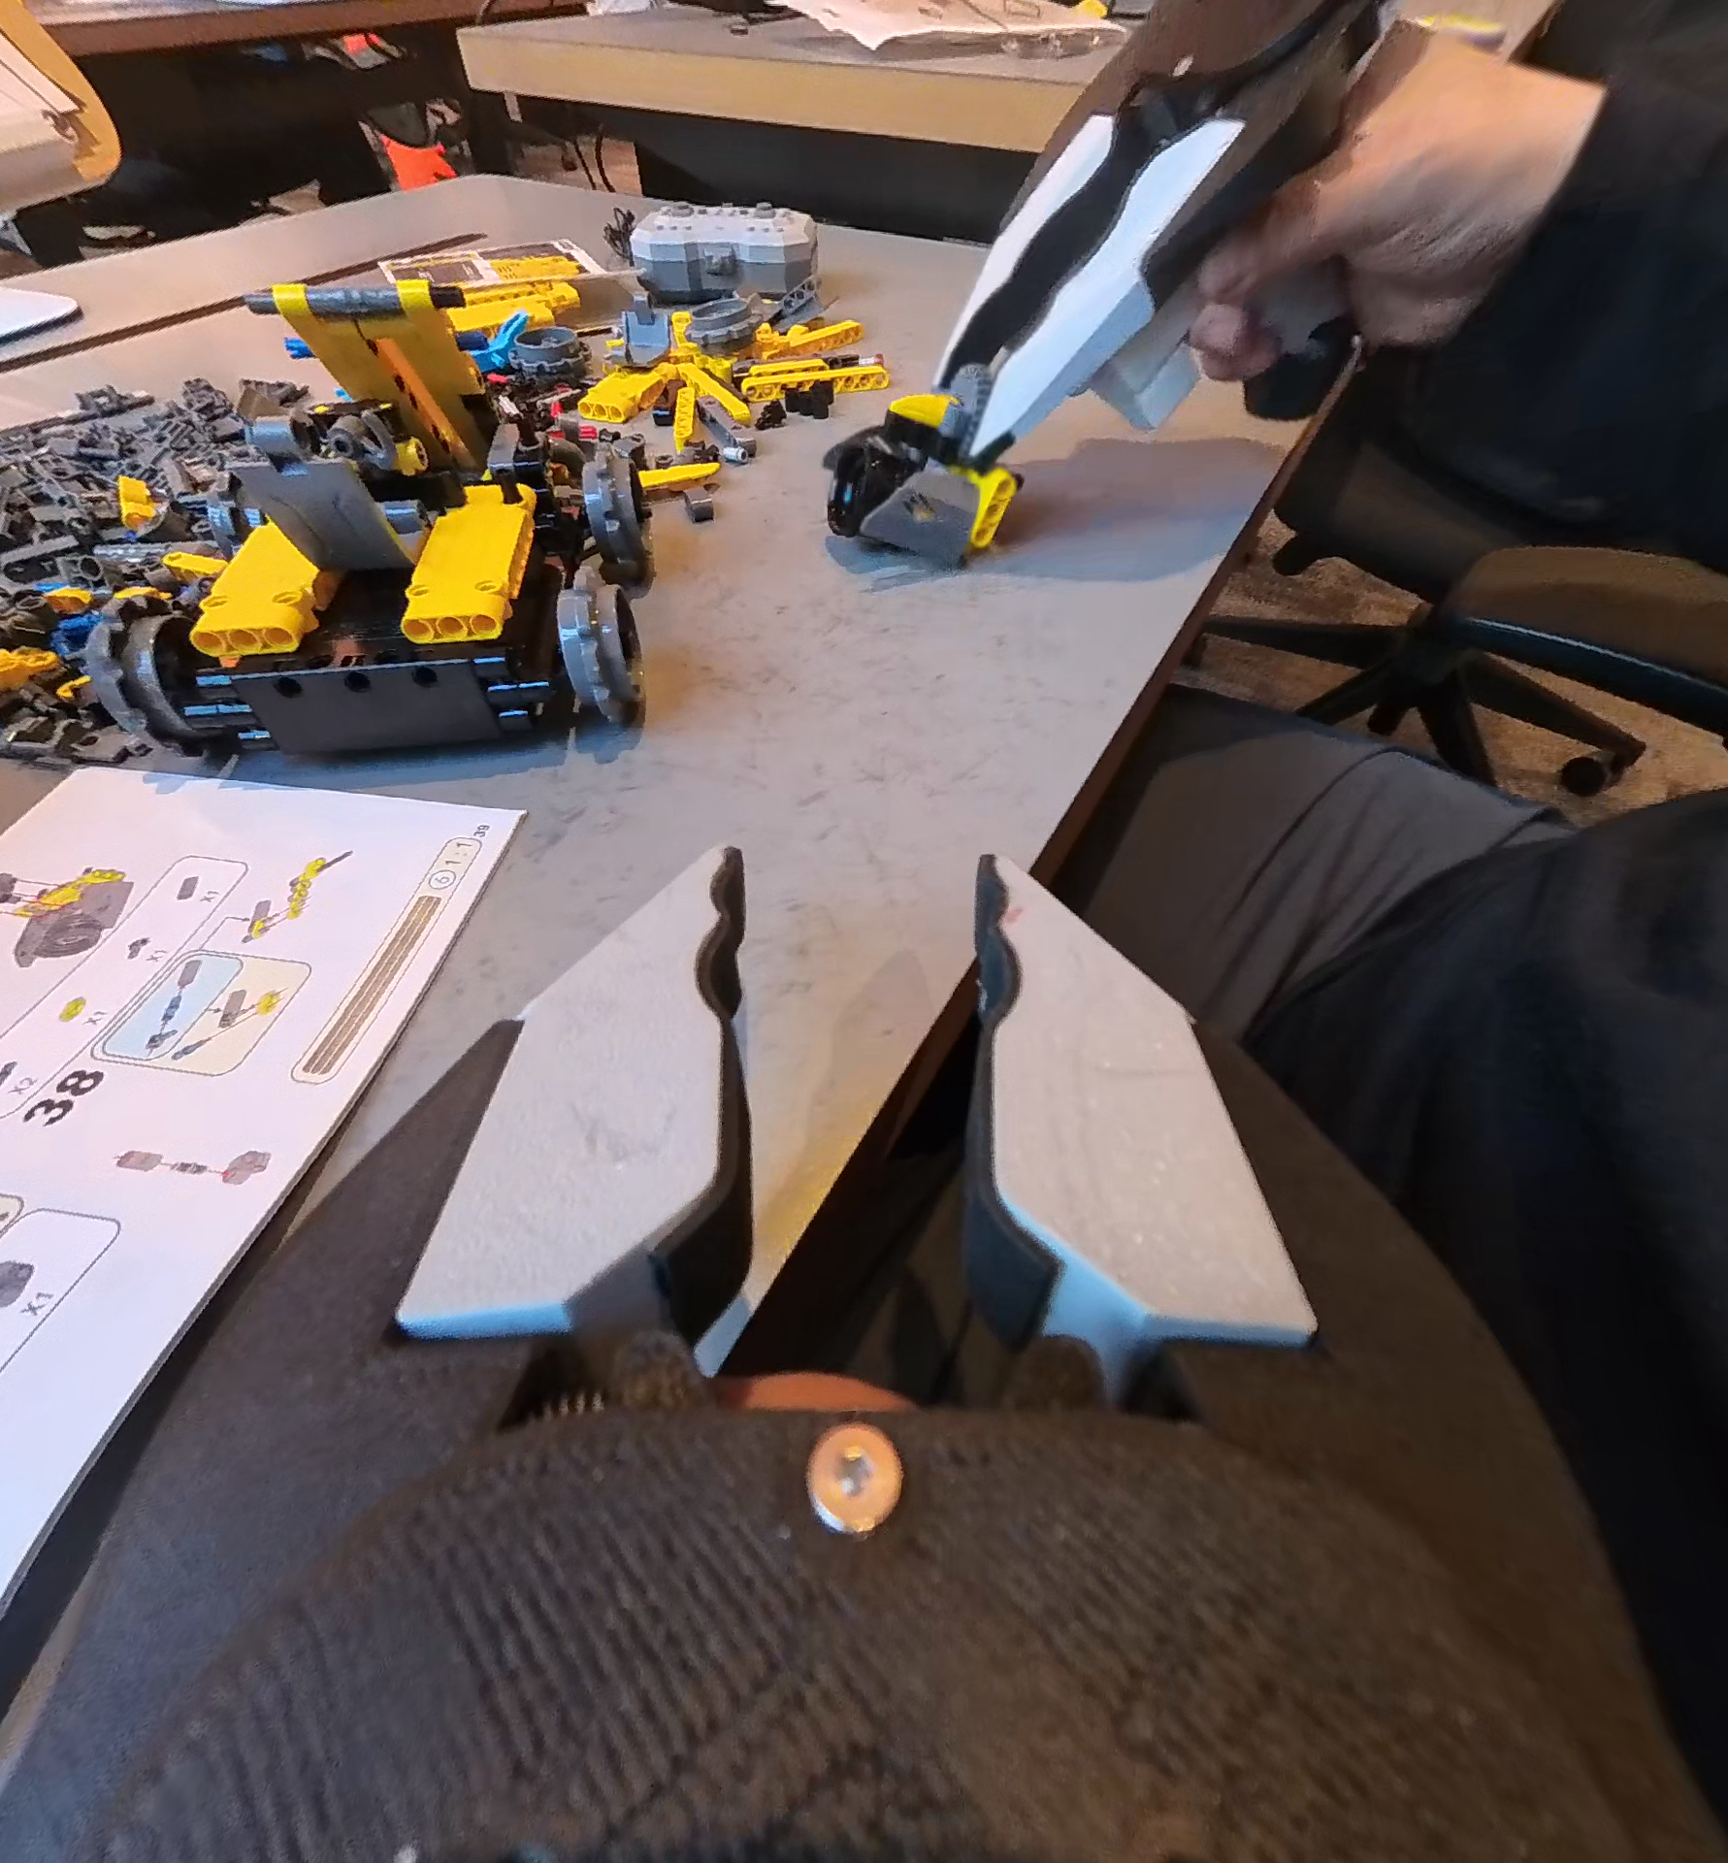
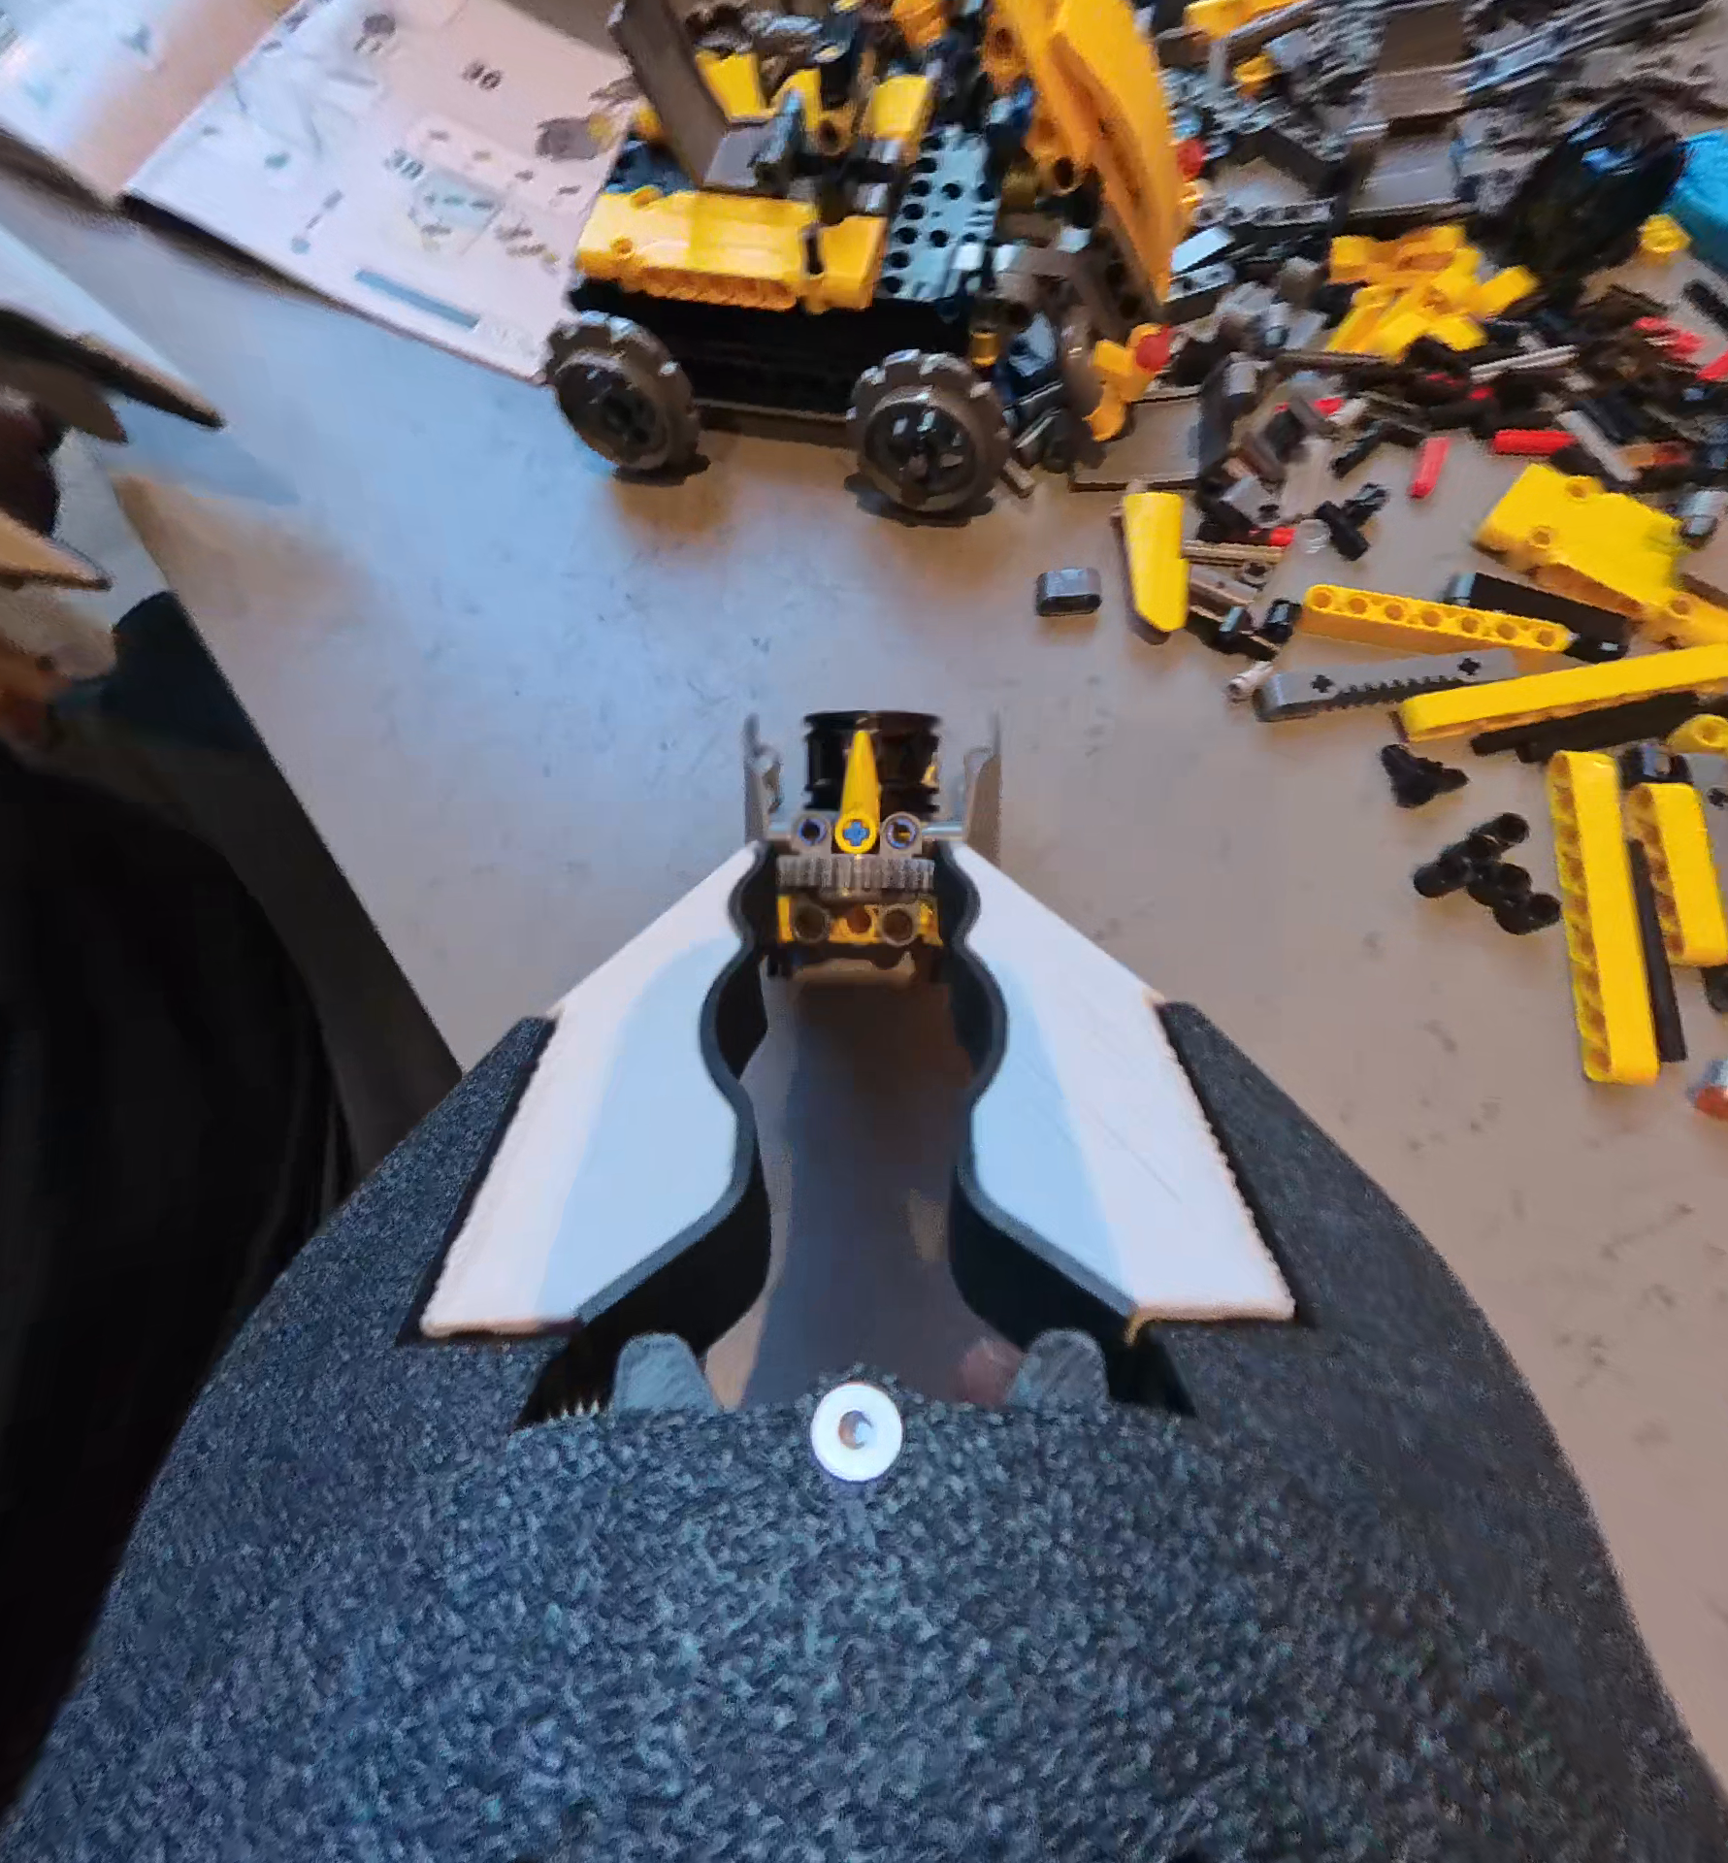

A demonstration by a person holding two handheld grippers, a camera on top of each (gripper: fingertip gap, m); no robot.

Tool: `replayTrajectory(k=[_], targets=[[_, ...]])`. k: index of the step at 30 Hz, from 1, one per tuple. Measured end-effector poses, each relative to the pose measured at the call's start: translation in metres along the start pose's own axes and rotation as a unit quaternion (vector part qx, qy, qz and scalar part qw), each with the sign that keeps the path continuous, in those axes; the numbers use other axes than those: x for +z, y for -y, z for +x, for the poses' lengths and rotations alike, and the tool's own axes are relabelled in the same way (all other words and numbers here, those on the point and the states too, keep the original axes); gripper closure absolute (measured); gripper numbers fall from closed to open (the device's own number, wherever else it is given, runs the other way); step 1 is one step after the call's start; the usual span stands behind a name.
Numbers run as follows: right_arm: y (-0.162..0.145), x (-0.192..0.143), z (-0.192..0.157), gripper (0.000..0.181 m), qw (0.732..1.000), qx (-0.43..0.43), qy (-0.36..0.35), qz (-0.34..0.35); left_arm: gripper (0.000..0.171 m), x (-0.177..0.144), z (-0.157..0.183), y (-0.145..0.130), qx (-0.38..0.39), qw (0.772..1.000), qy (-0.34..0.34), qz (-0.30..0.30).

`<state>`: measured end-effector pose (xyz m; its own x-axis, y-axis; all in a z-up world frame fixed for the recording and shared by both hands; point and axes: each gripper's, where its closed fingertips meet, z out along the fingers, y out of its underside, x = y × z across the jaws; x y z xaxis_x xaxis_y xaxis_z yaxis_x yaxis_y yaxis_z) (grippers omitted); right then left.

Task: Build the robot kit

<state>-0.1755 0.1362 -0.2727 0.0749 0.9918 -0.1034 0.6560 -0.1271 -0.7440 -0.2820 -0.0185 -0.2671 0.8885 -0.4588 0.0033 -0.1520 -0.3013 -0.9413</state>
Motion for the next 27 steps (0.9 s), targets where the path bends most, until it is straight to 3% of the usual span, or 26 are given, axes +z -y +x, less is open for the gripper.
replayTrajectory(k=[4, 12, 14, 18, 23, 27], targets=[[-0.003, -0.003, -0.006, 0.149, 0.999, -0.033, 0.032, -0.022, 0.128, 0.000, 0.001, 0.000, 0.004, 1.000, 0.000, -0.001], [0.014, 0.001, -0.005, 0.098, 1.000, 0.017, -0.003, 0.020, 0.128, 0.001, -0.002, -0.001, -0.004, 1.000, 0.001, -0.001], [0.011, 0.011, -0.008, 0.098, 1.000, 0.012, -0.006, 0.006, 0.128, 0.001, 0.000, -0.002, -0.004, 1.000, -0.003, -0.002], [0.001, 0.021, -0.013, 0.125, 0.999, -0.028, 0.006, -0.029, 0.128, 0.000, 0.000, 0.000, 0.003, 1.000, 0.002, -0.001], [-0.003, 0.010, 0.004, 0.122, 0.998, -0.046, 0.009, -0.051, 0.122, -0.005, -0.007, 0.005, -0.005, 1.000, 0.020, 0.009], [0.012, -0.002, -0.001, 0.117, 0.998, -0.045, 0.044, -0.006, 0.128, -0.023, -0.042, 0.012, -0.025, 0.994, 0.104, 0.009]])
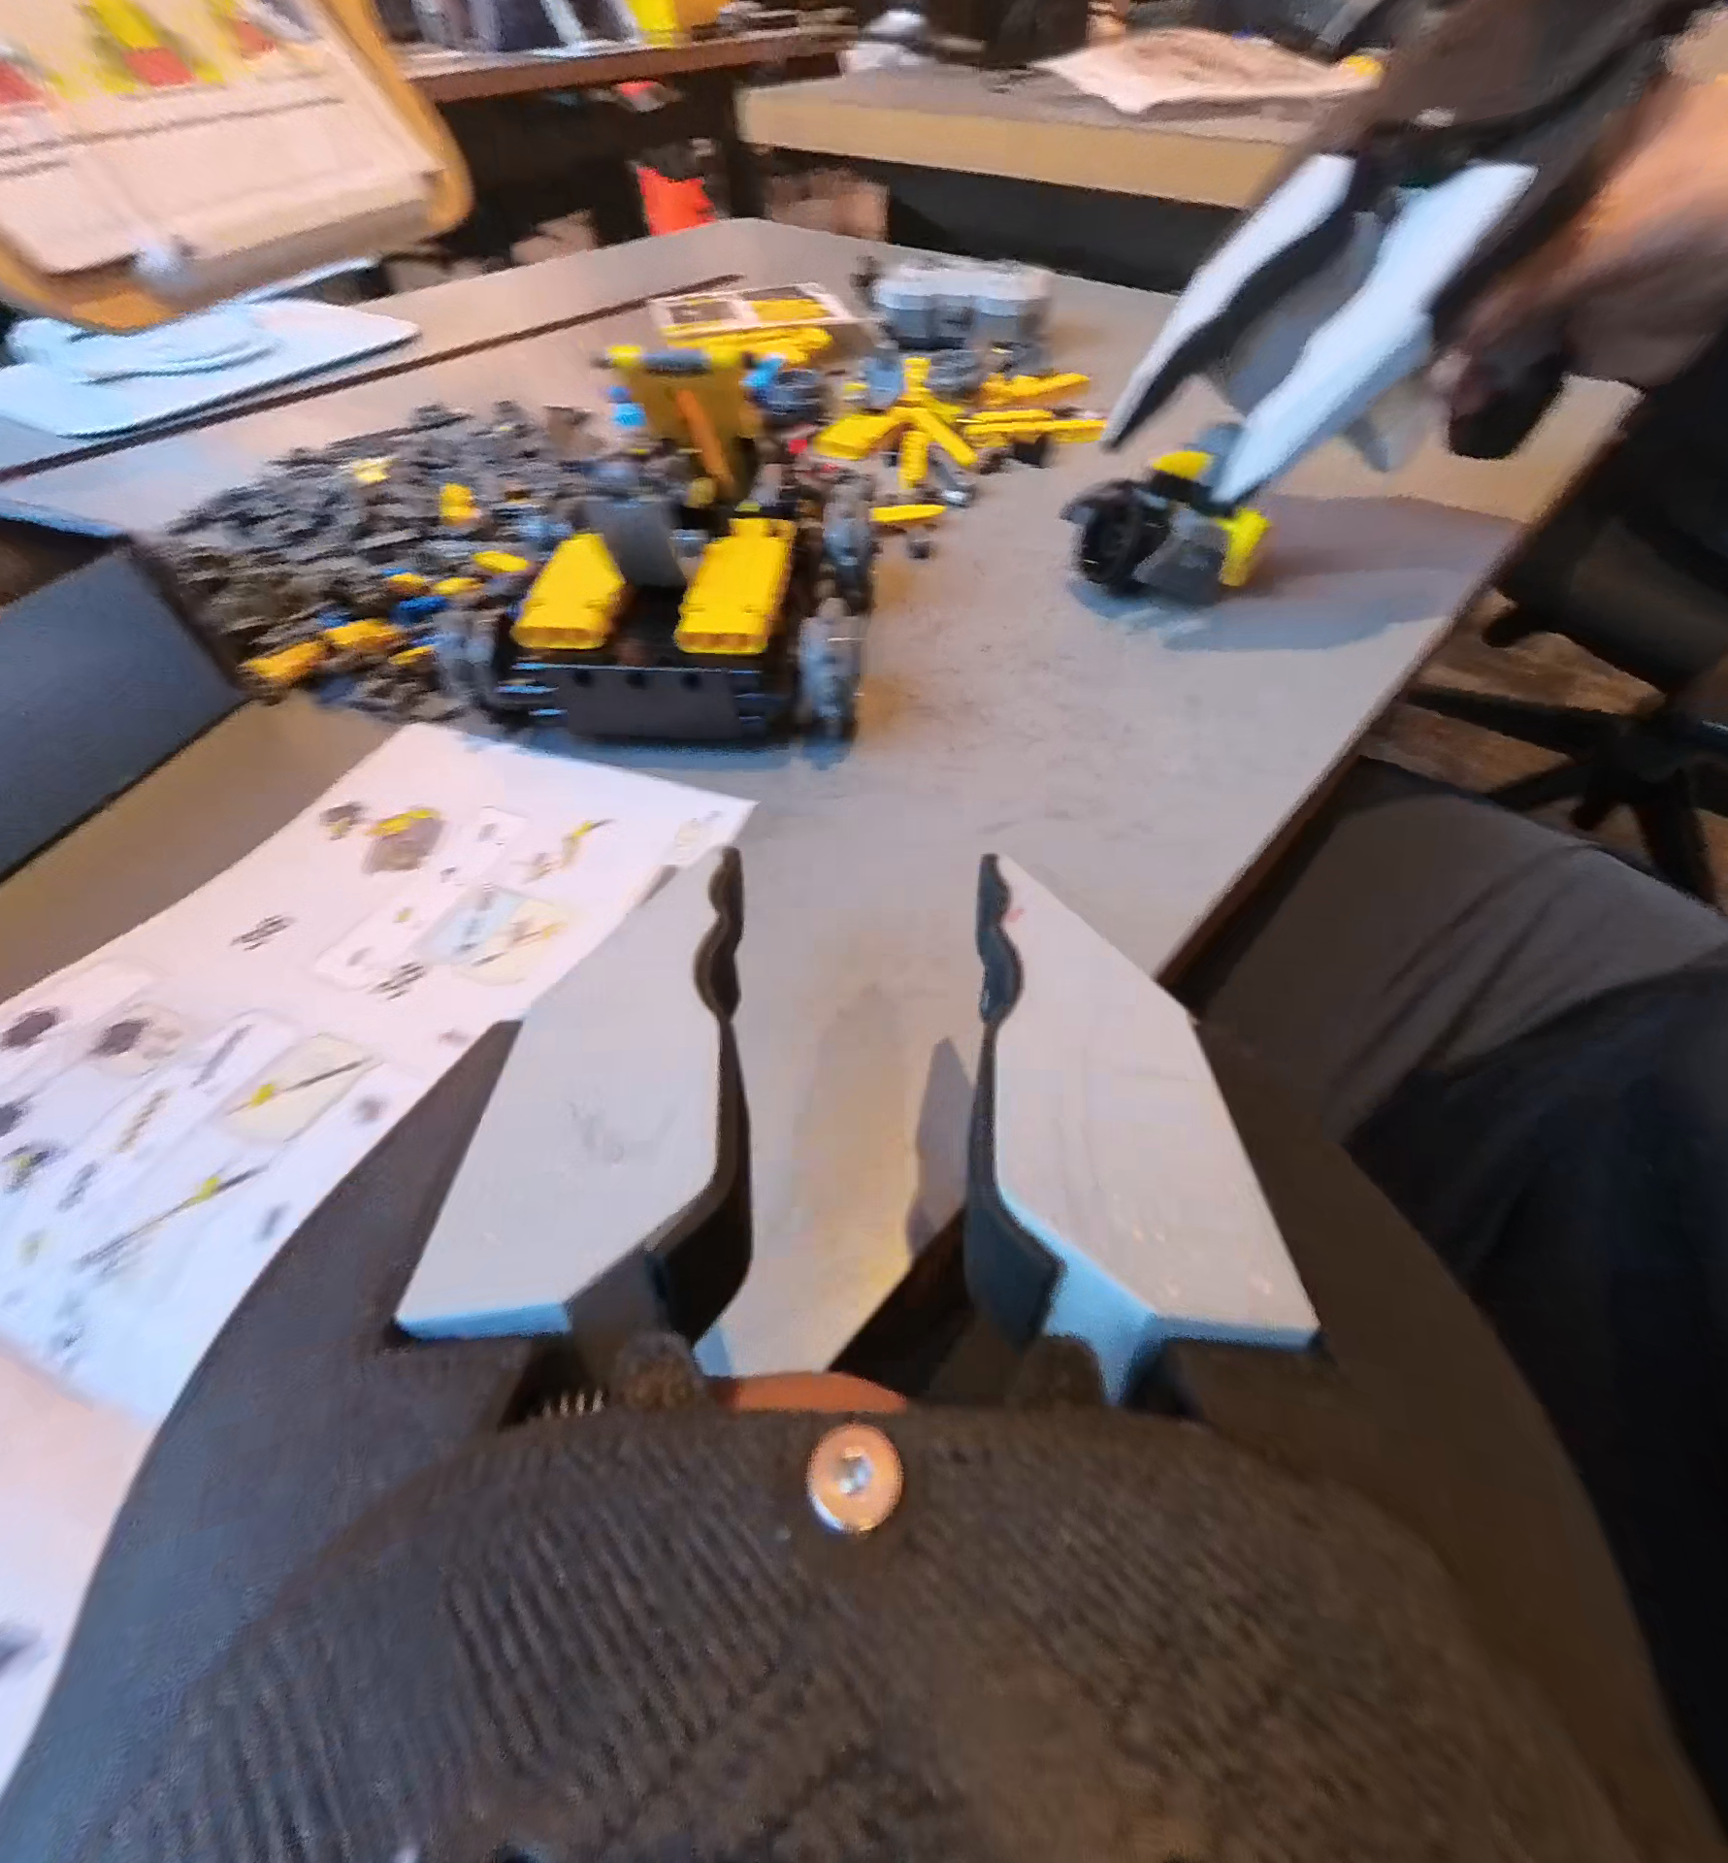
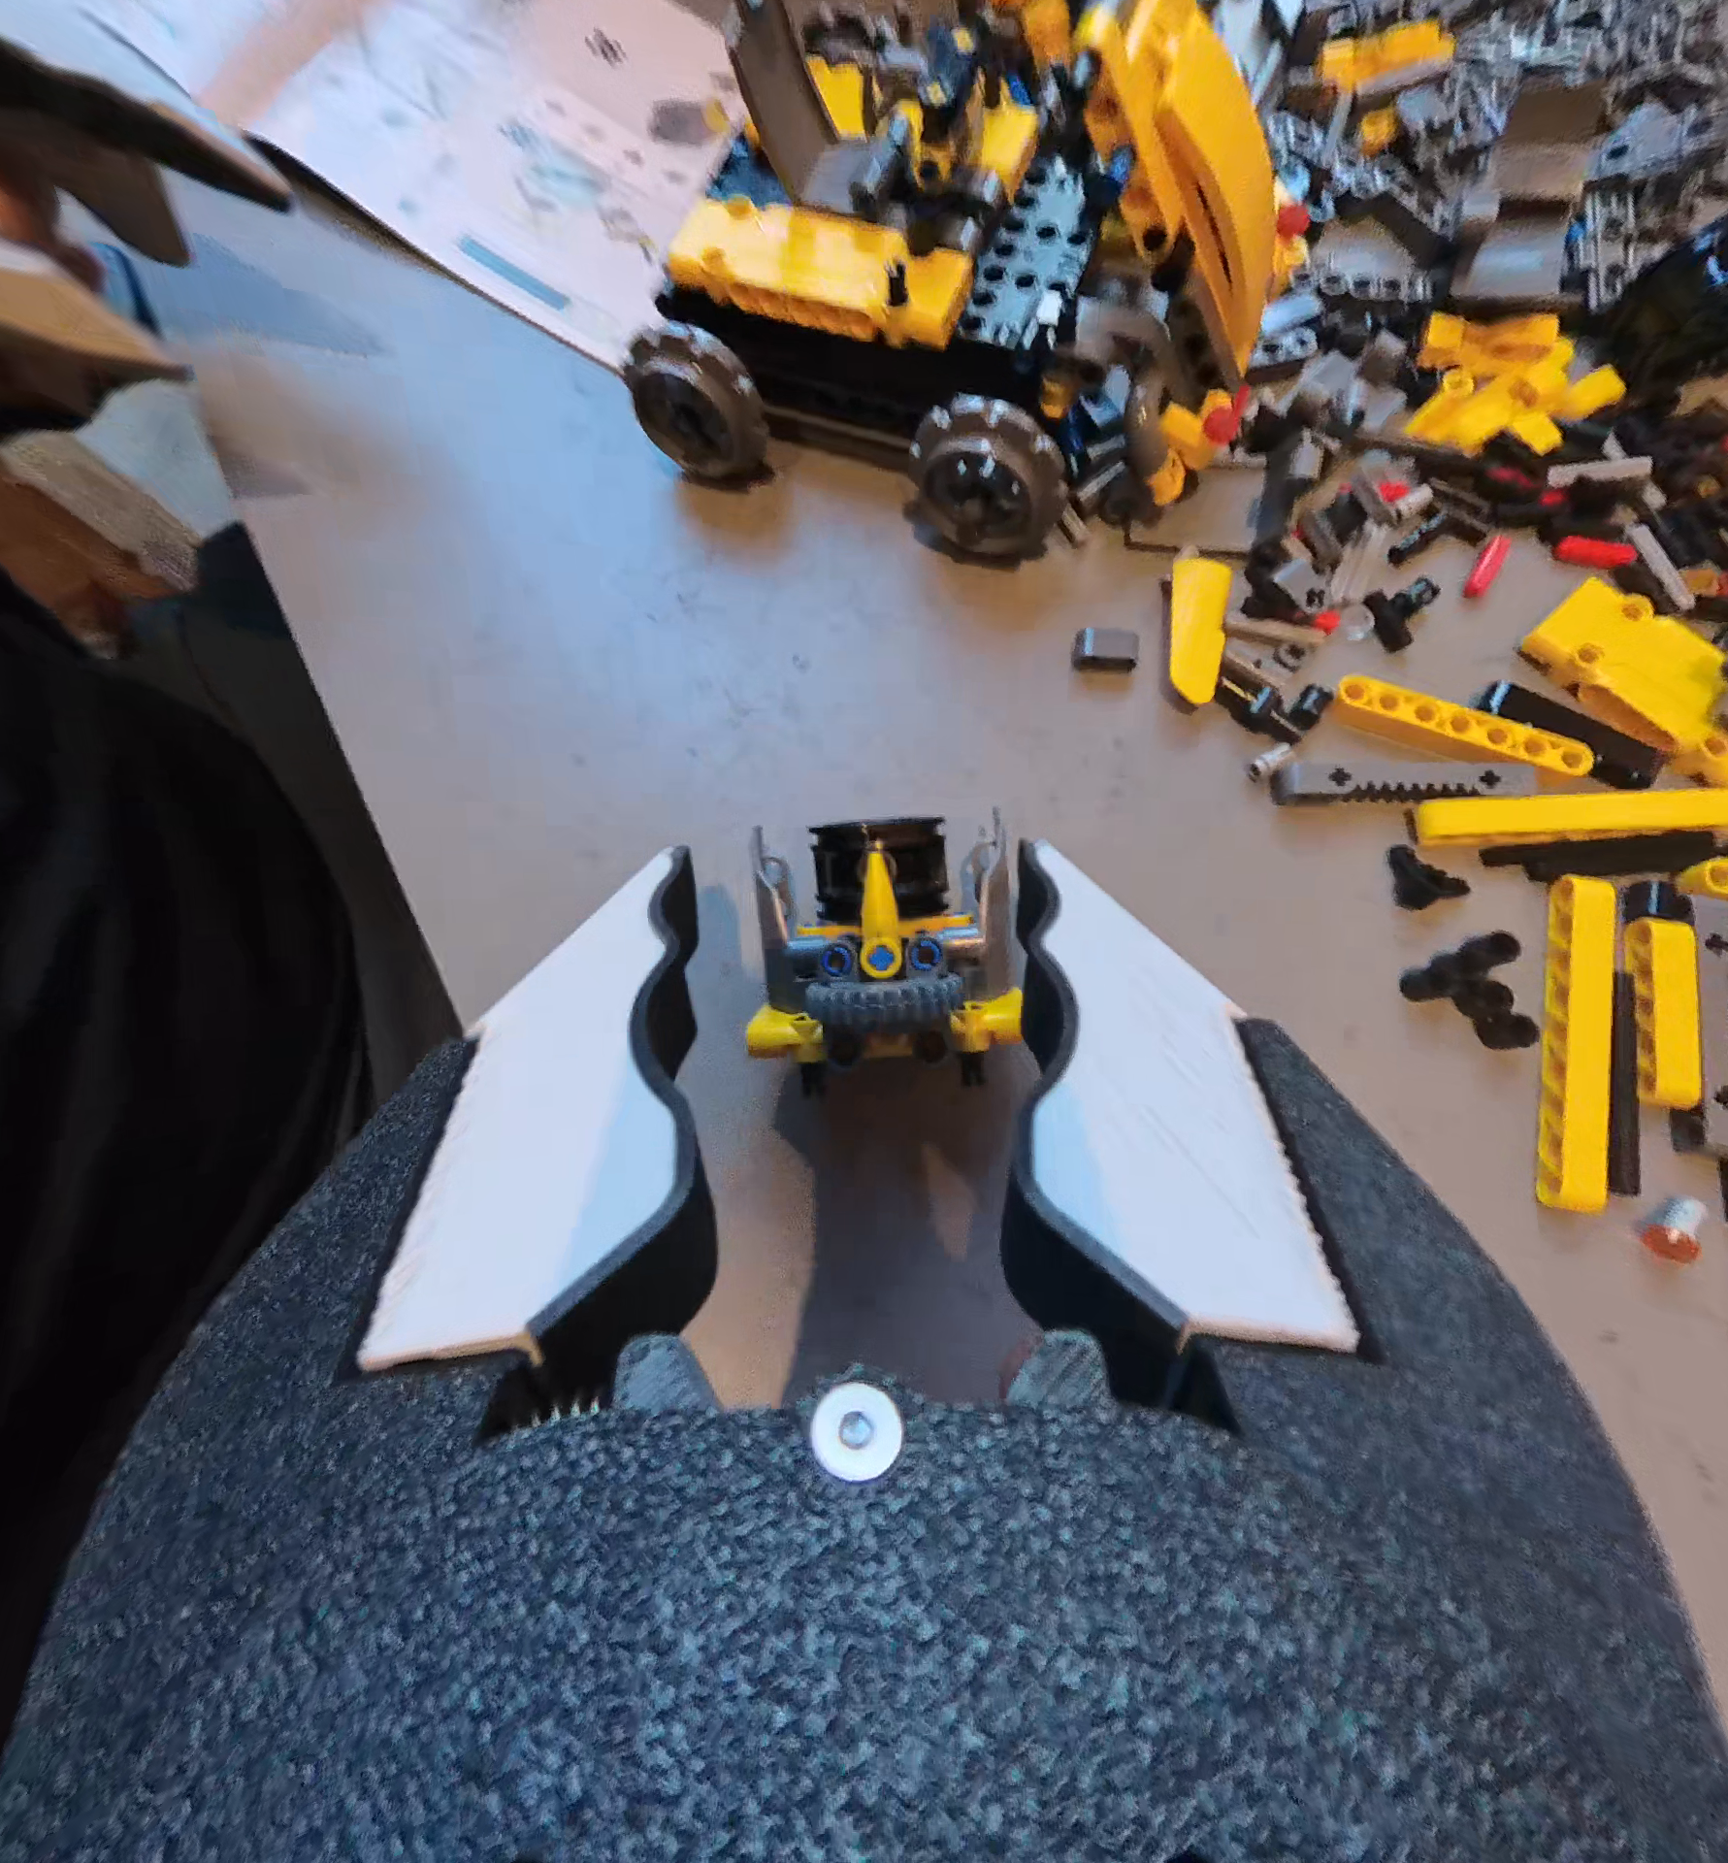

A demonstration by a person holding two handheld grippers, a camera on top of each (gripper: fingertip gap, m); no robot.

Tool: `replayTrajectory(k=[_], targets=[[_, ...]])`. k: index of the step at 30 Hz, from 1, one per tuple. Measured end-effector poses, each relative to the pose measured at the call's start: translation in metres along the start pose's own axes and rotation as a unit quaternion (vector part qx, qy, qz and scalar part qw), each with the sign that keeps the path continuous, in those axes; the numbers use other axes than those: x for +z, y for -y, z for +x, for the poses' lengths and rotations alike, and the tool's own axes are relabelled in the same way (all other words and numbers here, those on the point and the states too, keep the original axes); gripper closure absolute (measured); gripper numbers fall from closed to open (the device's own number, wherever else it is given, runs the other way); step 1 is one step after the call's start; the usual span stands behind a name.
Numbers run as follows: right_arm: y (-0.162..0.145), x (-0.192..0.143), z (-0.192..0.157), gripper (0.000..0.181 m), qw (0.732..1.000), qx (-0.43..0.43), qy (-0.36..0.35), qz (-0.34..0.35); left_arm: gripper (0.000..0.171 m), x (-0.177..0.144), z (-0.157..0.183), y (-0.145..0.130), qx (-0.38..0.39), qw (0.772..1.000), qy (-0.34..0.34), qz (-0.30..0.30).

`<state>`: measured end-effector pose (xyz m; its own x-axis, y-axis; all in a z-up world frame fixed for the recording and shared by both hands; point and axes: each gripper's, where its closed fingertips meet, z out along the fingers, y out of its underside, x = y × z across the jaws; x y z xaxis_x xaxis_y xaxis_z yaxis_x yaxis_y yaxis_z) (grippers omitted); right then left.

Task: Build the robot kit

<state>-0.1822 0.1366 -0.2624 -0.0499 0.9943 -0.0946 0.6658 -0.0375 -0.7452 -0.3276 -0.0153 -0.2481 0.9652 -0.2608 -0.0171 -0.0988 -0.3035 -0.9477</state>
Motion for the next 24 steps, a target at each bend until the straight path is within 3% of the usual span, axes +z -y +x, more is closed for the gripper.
replayTrajectory(k=[3, 5, 8, 12, 18, 24], targets=[[0.007, -0.005, -0.004, 0.118, 0.999, -0.018, 0.014, 0.038, 0.141, -0.021, -0.047, -0.001, -0.030, 0.996, 0.081, -0.017], [0.012, -0.009, -0.001, 0.119, 0.998, -0.021, 0.018, 0.063, 0.171, -0.037, -0.073, -0.009, -0.027, 0.993, 0.099, -0.059], [0.023, -0.018, 0.015, 0.121, 0.994, -0.014, -0.007, 0.104, 0.171, -0.050, -0.096, -0.029, -0.067, 0.984, 0.103, -0.130], [0.047, -0.031, 0.030, 0.122, 0.986, -0.011, -0.037, 0.162, 0.171, -0.052, -0.107, -0.064, -0.059, 0.968, 0.148, -0.192], [0.066, -0.045, 0.052, 0.126, 0.976, -0.001, -0.061, 0.210, 0.171, -0.048, -0.111, -0.065, -0.053, 0.969, 0.168, -0.172], [0.060, -0.046, 0.092, 0.128, 0.964, 0.053, -0.111, 0.238, 0.171, -0.049, -0.111, -0.063, -0.080, 0.974, 0.157, -0.144]])
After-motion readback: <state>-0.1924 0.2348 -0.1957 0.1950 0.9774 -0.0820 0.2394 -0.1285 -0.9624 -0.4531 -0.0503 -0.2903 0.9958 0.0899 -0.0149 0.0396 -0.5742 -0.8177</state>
